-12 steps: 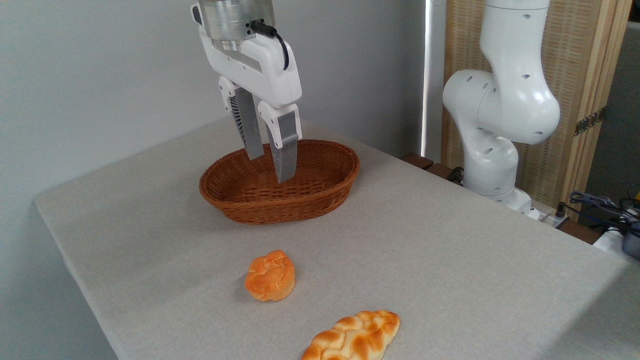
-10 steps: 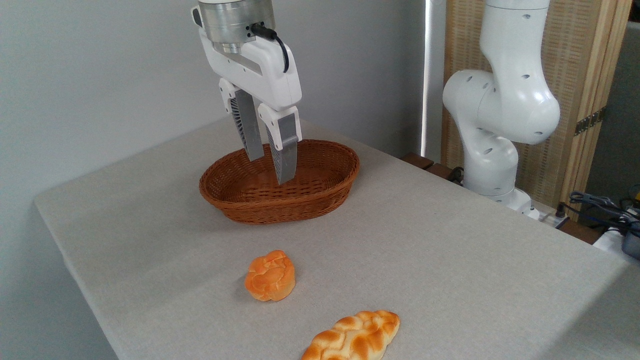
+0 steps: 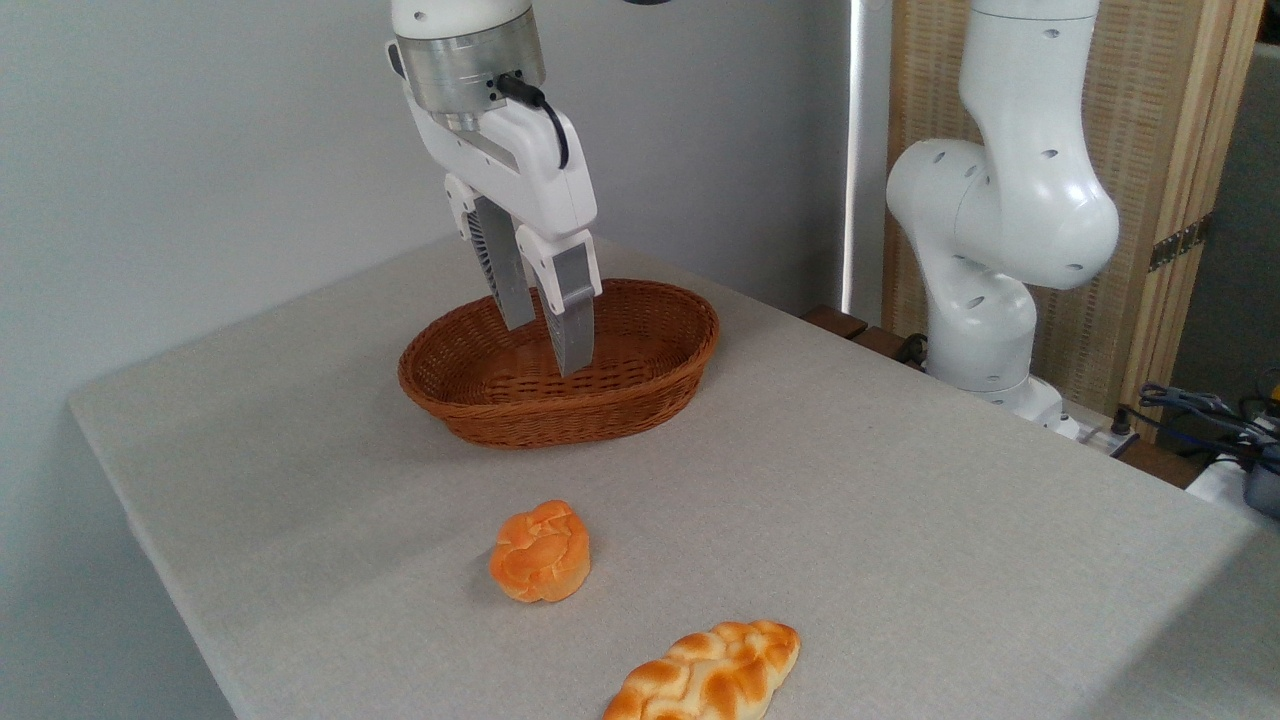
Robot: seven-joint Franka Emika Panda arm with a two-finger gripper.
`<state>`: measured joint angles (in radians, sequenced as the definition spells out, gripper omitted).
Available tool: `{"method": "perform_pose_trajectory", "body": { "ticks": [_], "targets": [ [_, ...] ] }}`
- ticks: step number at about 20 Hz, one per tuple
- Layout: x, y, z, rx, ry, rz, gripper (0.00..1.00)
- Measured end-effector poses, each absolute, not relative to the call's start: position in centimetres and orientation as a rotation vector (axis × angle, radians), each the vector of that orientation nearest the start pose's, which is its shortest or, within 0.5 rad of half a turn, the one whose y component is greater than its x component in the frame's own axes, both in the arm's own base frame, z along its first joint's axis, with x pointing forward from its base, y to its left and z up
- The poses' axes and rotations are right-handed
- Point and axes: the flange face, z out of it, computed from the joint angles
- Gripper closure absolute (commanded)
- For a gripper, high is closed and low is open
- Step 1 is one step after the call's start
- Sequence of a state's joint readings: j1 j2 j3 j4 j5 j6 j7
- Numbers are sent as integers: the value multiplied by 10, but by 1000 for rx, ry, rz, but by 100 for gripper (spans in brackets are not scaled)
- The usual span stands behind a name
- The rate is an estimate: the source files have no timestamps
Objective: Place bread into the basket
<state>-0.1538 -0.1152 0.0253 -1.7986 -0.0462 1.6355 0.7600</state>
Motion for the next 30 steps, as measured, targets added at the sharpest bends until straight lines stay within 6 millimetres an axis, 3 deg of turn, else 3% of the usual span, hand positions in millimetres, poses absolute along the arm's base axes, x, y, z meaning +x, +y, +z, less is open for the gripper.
{"method": "perform_pose_trajectory", "body": {
  "ticks": [8,16,23,30],
  "targets": [
    [523,-71,551,-2876,1351,-68,0],
    [527,-59,494,-2868,1298,-177,0],
    [535,-41,462,-2865,1262,-181,0],
    [543,-41,431,-2843,1282,-96,0]
  ]
}}
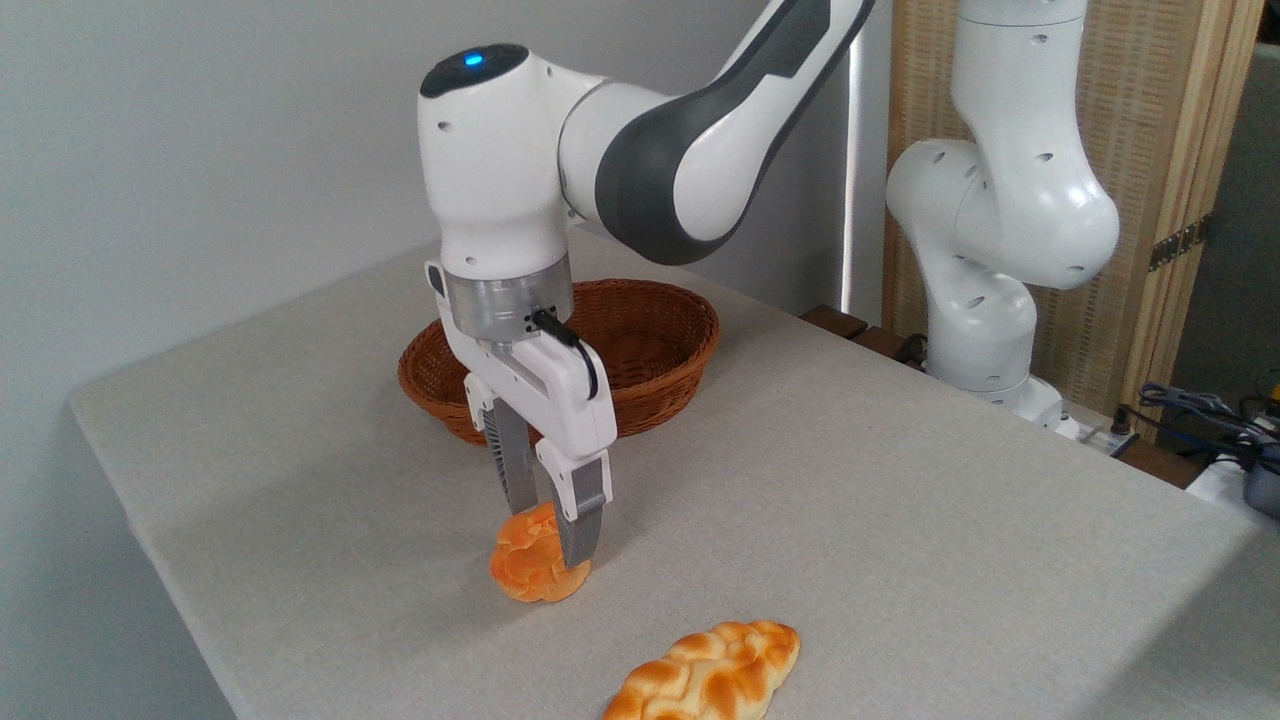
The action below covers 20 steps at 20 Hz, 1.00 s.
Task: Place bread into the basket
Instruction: 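Move the gripper down onto the small round orange roll, then close the gripper fingers around the orange roll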
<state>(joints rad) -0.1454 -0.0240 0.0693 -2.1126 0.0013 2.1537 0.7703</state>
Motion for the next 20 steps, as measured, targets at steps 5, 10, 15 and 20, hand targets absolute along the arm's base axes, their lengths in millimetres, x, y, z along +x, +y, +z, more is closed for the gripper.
{"method": "perform_pose_trajectory", "body": {
  "ticks": [5,10,15,20],
  "targets": [
    [547,-42,423,-2838,1282,-108,0],
    [548,-47,418,-2835,1295,-94,50],
    [548,-51,413,-2832,1308,-83,53],
    [548,-52,413,-2831,1309,-84,53]
  ]
}}
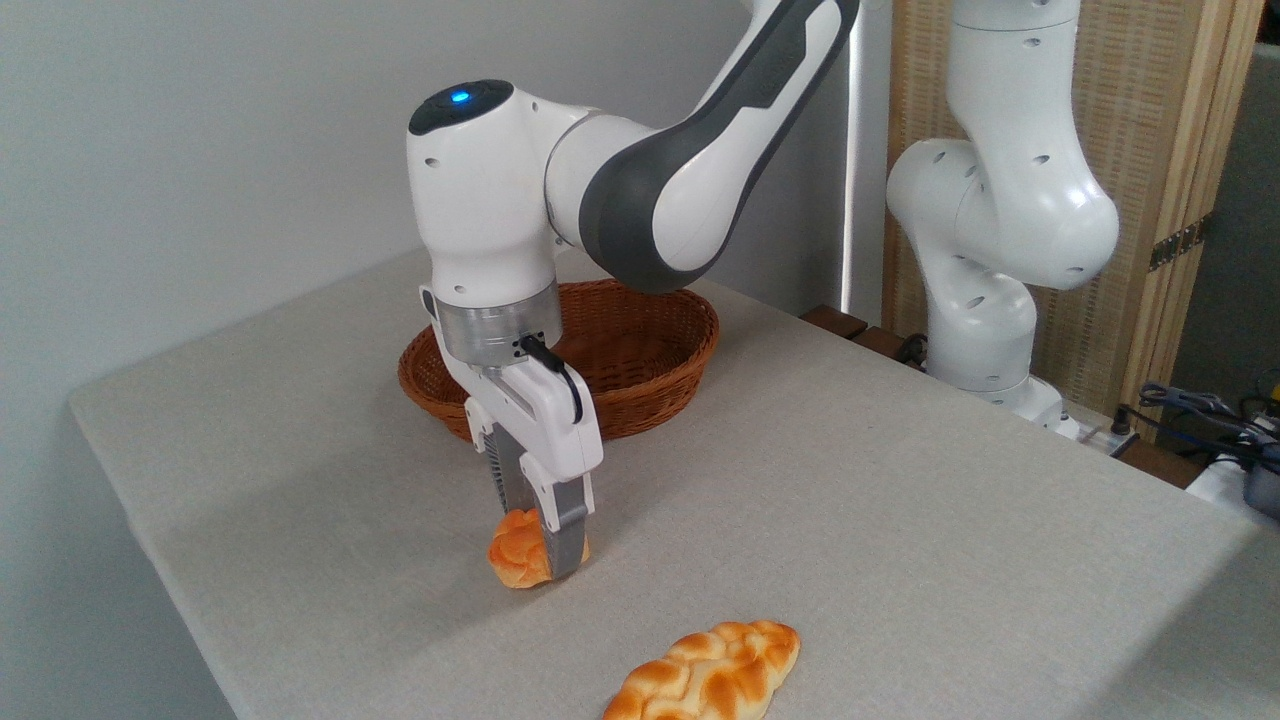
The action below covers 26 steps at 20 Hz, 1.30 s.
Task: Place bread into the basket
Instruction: 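Close the gripper fingers around the orange roll, then lift the roll and carry it over the wicker basket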
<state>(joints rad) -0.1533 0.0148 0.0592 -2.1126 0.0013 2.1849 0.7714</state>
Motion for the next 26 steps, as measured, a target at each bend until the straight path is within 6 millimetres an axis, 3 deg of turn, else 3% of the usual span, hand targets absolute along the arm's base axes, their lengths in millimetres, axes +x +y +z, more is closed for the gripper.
{"method": "perform_pose_trajectory", "body": {
  "ticks": [7,11,15,18,20,26],
  "targets": [
    [549,-52,419,-2827,1309,-102,48],
    [546,-57,455,-2804,1308,-207,47],
    [528,-89,488,-2816,1366,-272,44],
    [508,-118,492,-2833,1449,-167,35],
    [495,-135,492,-2861,1498,-95,34],
    [464,-190,485,-2870,1642,37,0]
  ]
}}
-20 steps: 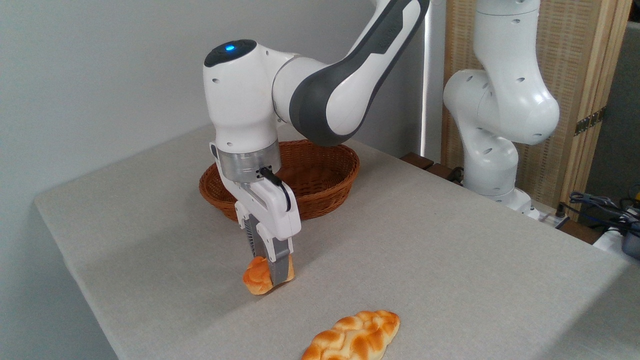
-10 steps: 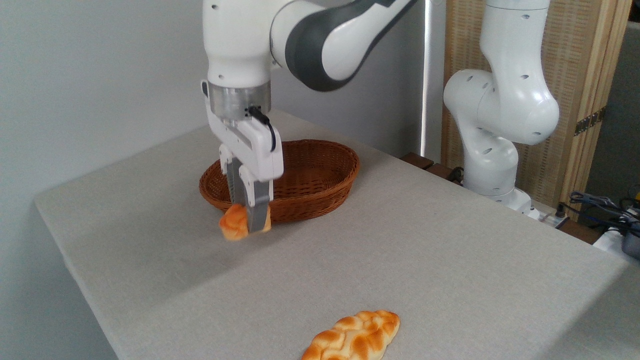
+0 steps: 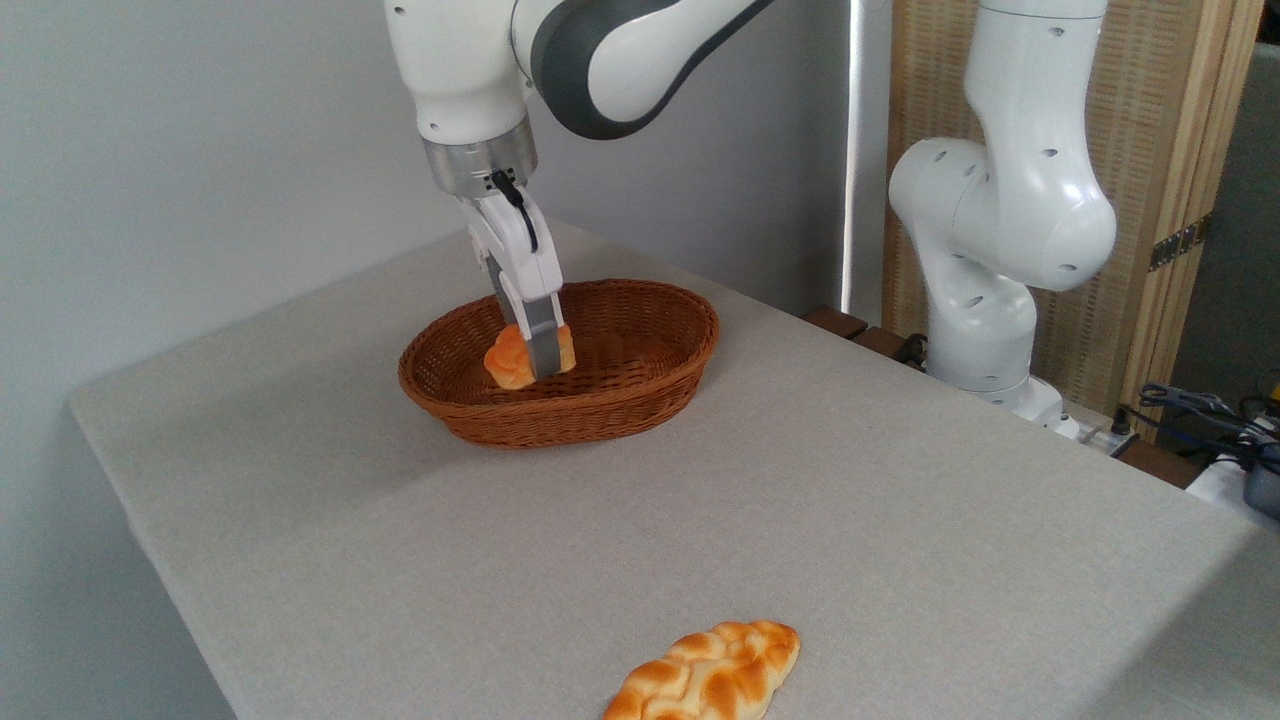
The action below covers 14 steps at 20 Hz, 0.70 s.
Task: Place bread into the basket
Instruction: 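Lift the roll and carry it over the wicker basket, then lower the roll into the basket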
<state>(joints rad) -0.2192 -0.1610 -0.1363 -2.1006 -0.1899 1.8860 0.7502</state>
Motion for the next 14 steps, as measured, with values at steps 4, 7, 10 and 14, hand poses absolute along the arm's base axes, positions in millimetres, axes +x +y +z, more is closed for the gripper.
{"method": "perform_pose_trajectory", "body": {
  "ticks": [4,7,10,14],
  "targets": [
    [455,-206,476,-2860,1668,81,0],
    [453,-213,469,-2851,1688,108,0],
    [453,-219,460,-2844,1706,138,0],
    [453,-221,457,-2842,1711,149,0]
  ]
}}
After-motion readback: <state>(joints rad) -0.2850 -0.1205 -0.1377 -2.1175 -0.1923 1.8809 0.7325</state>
